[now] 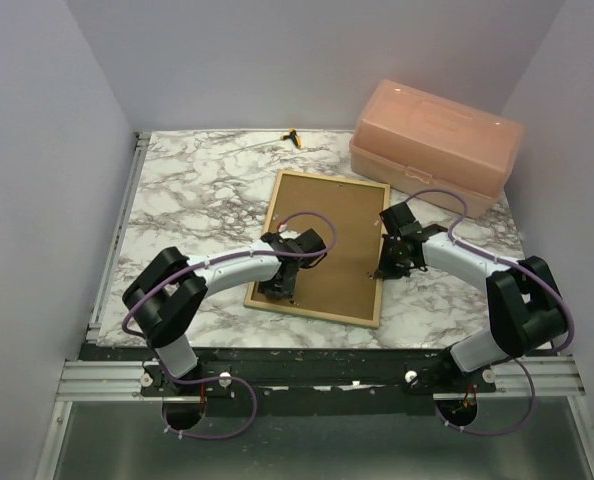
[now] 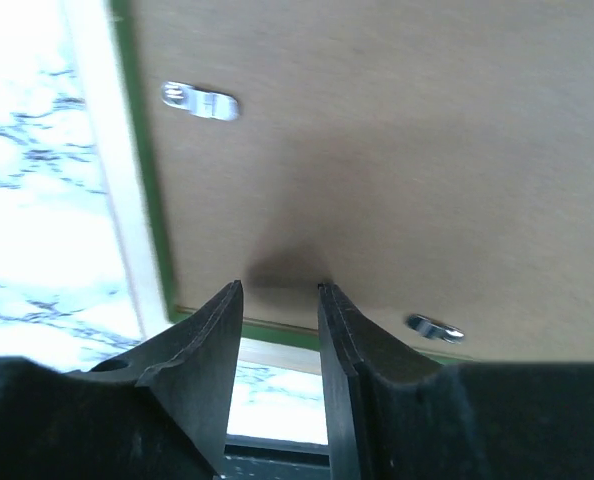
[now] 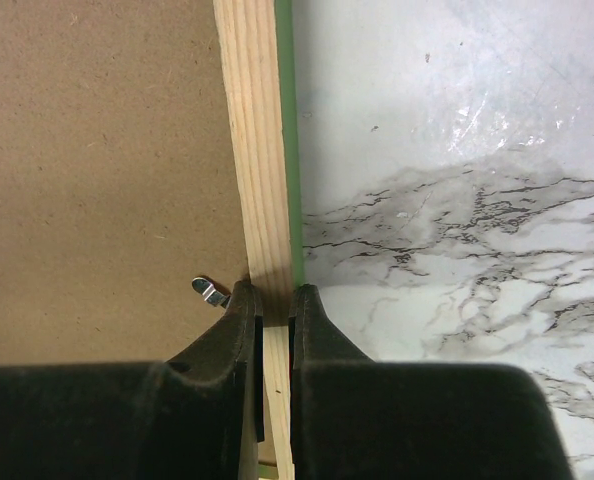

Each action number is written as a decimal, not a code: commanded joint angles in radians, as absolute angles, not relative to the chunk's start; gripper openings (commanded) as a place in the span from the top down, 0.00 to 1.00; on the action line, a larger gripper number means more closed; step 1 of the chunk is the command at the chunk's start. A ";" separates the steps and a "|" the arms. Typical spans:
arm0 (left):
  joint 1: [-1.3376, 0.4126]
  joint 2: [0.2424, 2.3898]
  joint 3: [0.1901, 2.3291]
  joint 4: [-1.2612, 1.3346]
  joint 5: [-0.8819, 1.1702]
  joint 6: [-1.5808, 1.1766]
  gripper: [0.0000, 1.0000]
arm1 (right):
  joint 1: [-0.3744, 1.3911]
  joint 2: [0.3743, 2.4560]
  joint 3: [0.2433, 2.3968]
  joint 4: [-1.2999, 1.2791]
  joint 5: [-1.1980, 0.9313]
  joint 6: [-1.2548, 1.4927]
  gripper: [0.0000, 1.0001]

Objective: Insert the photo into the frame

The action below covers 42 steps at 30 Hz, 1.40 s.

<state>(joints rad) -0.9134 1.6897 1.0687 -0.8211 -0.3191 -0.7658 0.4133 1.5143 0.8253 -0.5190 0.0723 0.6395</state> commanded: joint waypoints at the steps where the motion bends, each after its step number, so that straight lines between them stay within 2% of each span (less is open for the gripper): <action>1: -0.838 1.692 1.023 -0.890 -0.422 -0.710 0.63 | 0.395 1.591 0.780 -0.557 0.254 0.621 1.00; 4: -0.805 1.655 1.025 -0.872 -0.408 -0.692 0.61 | 0.395 1.589 0.781 -0.557 0.253 0.621 1.00; 7: -0.777 1.596 1.012 -0.822 -0.357 -0.656 0.53 | 0.395 1.573 0.785 -0.557 0.237 0.618 1.00; 9: -0.748 1.540 0.981 -0.759 -0.280 -0.630 0.48 | 0.395 1.554 0.791 -0.557 0.215 0.617 1.00; 14: -0.647 1.385 0.867 -0.595 -0.072 -0.603 0.43 | 0.395 1.470 0.805 -0.544 0.135 0.627 0.94; 17: -0.574 1.300 0.798 -0.524 -0.002 -0.602 0.42 | 0.394 1.434 0.814 -0.542 0.103 0.635 0.82; 23: -0.417 1.264 0.716 -0.478 0.093 -0.606 0.29 | 0.394 1.424 0.806 -0.541 0.066 0.641 0.57; 26: -0.399 1.327 0.712 -0.465 0.129 -0.594 0.28 | 0.394 1.422 0.779 -0.519 0.028 0.647 0.43; 33: -0.400 1.372 0.628 -0.310 0.323 -0.623 0.28 | 0.394 1.423 0.716 -0.466 -0.085 0.672 0.24; 42: -0.484 1.283 0.513 -0.251 0.418 -0.703 0.34 | 0.394 1.418 0.692 -0.454 -0.183 0.671 0.23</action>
<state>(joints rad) -0.4160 1.3106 0.5789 -0.2462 0.3336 -0.6502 0.3962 1.4162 0.7242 -0.4507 -0.1047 0.6609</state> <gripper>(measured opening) 0.674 0.768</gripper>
